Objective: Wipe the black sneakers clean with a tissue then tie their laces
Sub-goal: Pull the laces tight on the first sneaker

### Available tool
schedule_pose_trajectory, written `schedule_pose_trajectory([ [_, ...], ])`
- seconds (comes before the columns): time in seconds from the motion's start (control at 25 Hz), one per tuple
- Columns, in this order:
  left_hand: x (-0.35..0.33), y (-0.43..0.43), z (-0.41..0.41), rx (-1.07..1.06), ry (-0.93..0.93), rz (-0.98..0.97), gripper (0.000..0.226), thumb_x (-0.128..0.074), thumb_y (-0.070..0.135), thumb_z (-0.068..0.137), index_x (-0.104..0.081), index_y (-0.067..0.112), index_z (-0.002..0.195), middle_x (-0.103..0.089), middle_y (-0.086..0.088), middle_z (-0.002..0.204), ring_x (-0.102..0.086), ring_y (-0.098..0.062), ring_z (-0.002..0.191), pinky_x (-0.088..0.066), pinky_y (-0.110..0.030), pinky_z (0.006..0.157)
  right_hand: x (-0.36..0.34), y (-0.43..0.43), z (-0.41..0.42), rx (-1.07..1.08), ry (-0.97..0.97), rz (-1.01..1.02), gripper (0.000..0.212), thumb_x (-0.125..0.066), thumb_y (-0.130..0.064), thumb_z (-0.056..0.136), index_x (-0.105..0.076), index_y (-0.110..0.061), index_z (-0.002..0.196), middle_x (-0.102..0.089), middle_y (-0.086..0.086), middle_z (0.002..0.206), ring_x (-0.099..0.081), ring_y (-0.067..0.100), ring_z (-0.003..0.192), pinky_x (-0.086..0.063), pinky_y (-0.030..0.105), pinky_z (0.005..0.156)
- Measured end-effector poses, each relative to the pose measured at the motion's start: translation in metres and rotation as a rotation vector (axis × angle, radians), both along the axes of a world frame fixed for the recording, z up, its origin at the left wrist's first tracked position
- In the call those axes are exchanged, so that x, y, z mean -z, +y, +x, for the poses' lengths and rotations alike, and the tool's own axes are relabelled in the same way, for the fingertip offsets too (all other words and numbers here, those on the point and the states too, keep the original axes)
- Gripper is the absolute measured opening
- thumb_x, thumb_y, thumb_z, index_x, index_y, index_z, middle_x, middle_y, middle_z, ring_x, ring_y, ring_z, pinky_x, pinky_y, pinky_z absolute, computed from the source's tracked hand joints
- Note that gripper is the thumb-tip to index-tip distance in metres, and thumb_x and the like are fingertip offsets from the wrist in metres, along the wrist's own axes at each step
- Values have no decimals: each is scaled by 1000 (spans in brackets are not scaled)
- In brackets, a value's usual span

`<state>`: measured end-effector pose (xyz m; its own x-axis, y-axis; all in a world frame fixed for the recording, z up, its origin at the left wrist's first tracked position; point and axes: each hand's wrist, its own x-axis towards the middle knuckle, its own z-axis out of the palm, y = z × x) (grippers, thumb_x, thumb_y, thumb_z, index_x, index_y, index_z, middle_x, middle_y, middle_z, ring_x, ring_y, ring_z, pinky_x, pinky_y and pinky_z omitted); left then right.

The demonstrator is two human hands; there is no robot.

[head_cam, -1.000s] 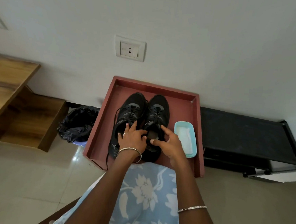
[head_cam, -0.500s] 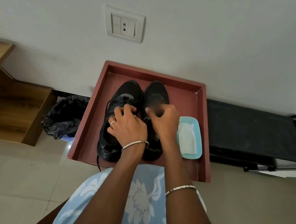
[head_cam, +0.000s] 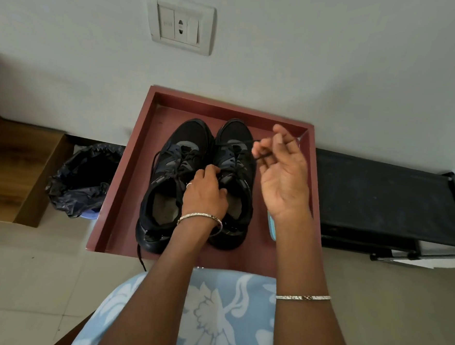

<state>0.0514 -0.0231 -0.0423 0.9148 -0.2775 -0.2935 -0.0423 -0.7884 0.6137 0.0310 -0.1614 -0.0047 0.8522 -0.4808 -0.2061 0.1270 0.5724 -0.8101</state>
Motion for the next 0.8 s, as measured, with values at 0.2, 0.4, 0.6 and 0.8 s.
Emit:
schedule_pose_trajectory([
  [0.2, -3, -2, 8, 6, 35, -14, 54, -59, 20, 98, -39, 23, 147, -46, -10, 141, -53, -32, 124, -44, -42, 99, -19, -23, -22, 44, -164, -43, 18, -48, -10, 103, -65, -13, 111, -69, 1, 89, -62, 16, 85, -51, 30, 85],
  [0.4, -1, -3, 8, 1, 9, -43, 43, -60, 13, 93, -47, 23, 133, -52, -9, 128, -56, -32, 113, -45, -39, 89, -33, -58, -48, 147, -314, -55, 24, -43, -13, 105, -63, -15, 117, -69, 0, 105, -61, 16, 90, -51, 31, 85],
  [0.6, 3, -3, 15, -56, -56, -143, 33, -76, 24, 82, -53, 24, 106, -53, -3, 105, -52, -20, 98, -39, -31, 79, -4, -31, -24, -169, 29, -665, 40, -50, -11, 104, -50, -14, 144, -61, 6, 138, -58, 16, 125, -46, 33, 106],
  [0.8, 4, -4, 17, 24, -106, -162, 25, -76, 26, 85, -60, 26, 105, -52, 4, 97, -48, -11, 85, -43, -30, 79, 13, -7, -11, -432, 273, -1160, 80, -46, -5, 102, -4, -42, 159, 0, -12, 169, -6, 10, 155, -20, 36, 124],
])
